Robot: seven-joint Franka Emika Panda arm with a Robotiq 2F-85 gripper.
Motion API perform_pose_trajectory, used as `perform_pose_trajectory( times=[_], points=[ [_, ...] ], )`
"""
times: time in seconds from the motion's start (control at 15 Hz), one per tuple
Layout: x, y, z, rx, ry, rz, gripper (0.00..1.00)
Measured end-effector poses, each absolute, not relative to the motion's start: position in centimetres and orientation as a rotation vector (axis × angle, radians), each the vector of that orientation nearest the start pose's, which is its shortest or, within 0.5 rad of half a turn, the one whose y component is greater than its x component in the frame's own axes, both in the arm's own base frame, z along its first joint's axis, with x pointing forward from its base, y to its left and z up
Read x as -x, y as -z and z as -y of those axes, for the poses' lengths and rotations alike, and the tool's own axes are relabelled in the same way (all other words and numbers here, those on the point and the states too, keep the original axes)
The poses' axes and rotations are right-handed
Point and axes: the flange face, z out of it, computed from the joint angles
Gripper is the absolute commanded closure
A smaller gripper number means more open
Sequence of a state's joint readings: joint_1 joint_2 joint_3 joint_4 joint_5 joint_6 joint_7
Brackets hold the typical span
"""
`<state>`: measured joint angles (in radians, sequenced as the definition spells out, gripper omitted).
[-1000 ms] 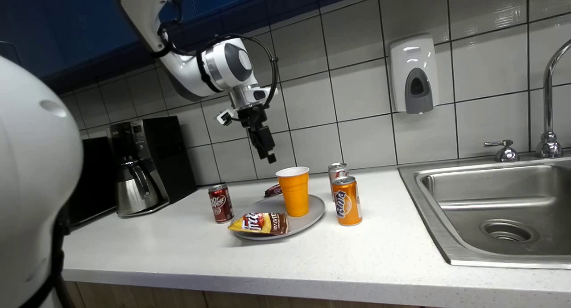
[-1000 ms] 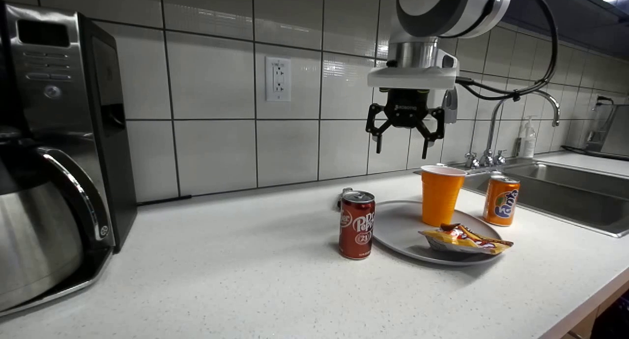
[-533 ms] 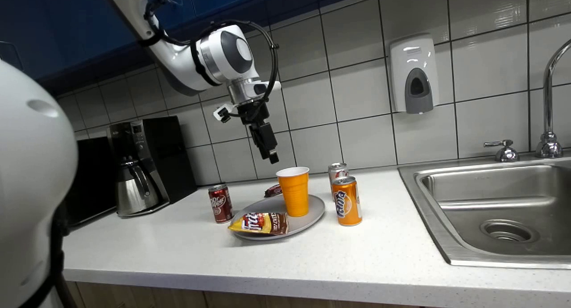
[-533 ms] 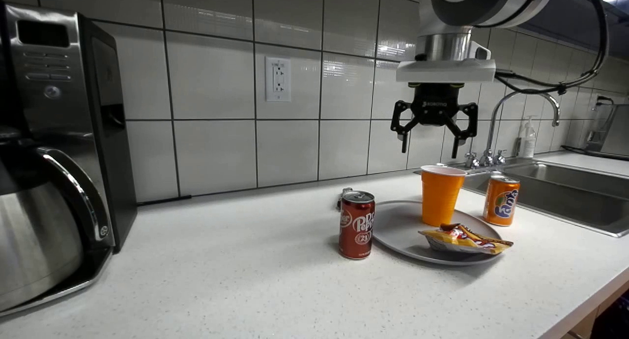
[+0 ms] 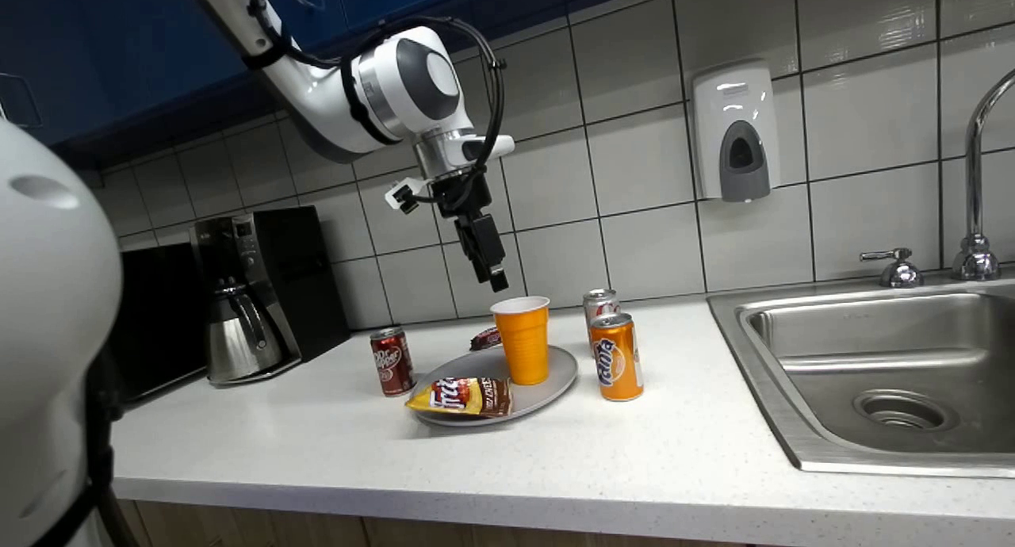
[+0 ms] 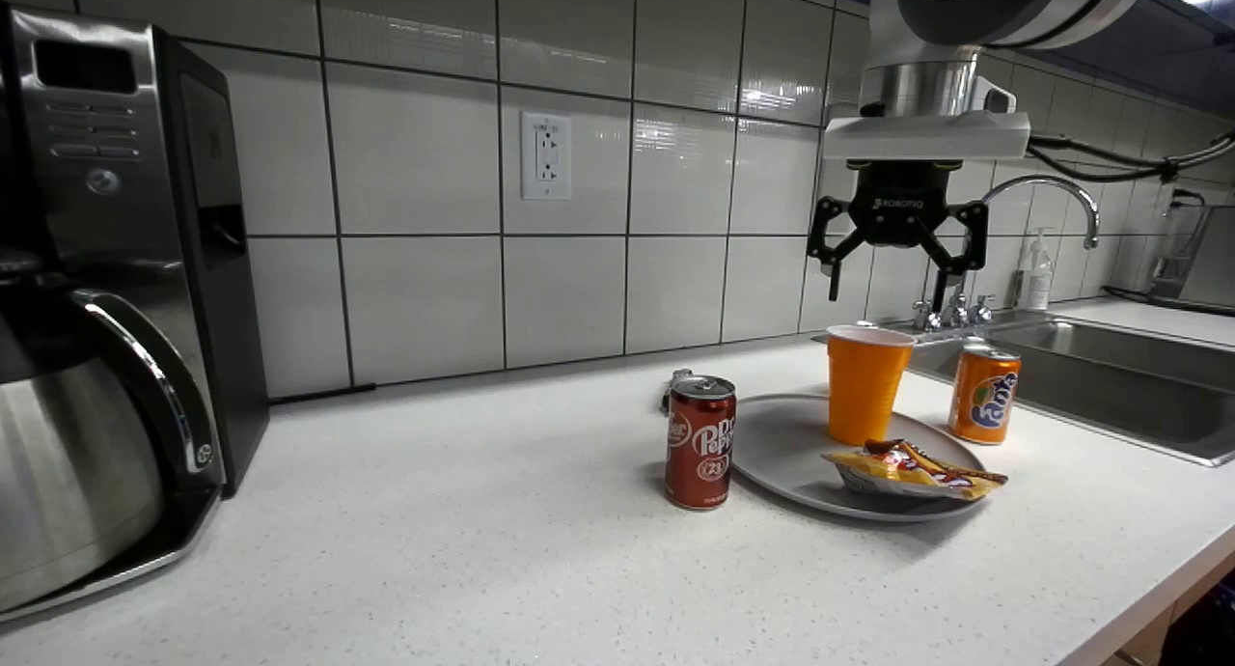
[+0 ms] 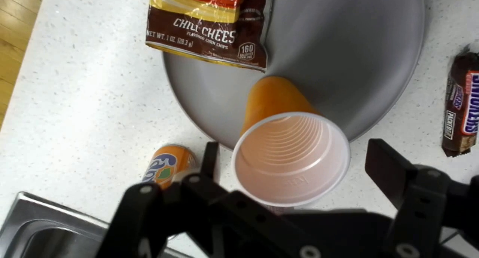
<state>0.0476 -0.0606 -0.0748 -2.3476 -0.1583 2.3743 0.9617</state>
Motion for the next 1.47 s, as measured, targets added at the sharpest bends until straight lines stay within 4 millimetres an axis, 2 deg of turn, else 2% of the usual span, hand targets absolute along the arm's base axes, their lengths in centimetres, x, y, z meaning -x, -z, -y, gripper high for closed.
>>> perform_pose_trajectory(
  times=[0.53,1.47],
  points=[
    [-51.1,-35.9,1.1,2.914,0.213,-1.303,0.0],
    [-55.7,-32.9,1.2,2.95,0.199,-1.256,0.0]
  ],
)
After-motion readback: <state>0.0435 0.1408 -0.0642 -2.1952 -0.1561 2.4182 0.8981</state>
